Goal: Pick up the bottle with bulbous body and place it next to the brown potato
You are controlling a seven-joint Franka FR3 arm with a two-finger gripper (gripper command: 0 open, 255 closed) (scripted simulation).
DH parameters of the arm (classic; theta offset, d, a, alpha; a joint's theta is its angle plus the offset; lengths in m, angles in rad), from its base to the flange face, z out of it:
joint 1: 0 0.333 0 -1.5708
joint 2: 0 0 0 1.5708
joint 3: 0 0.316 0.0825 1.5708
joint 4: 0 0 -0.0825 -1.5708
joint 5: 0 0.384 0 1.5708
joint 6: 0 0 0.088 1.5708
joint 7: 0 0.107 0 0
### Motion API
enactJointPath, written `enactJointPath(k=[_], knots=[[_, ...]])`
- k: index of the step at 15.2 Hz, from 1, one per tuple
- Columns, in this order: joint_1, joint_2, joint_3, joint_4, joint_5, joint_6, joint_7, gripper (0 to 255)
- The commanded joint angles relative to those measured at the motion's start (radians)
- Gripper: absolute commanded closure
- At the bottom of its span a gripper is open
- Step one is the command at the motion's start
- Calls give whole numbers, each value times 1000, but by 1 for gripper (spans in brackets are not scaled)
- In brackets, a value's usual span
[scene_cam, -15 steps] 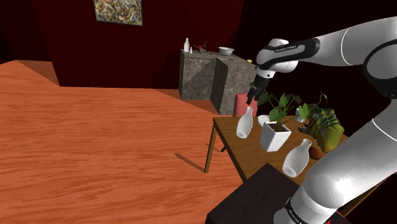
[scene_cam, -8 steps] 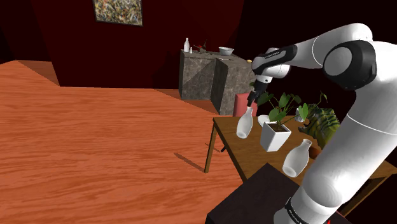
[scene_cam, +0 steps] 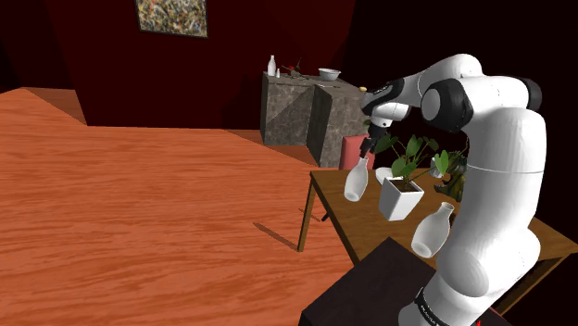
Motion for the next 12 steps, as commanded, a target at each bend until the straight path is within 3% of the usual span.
enactJointPath(k=[1, 2, 12], knots=[[-40, 86, 7, 85, 36, -11, -36, 0], [-57, 123, 11, 123, 48, -17, -47, 0], [-65, 174, 30, 95, 77, 58, -65, 0]])
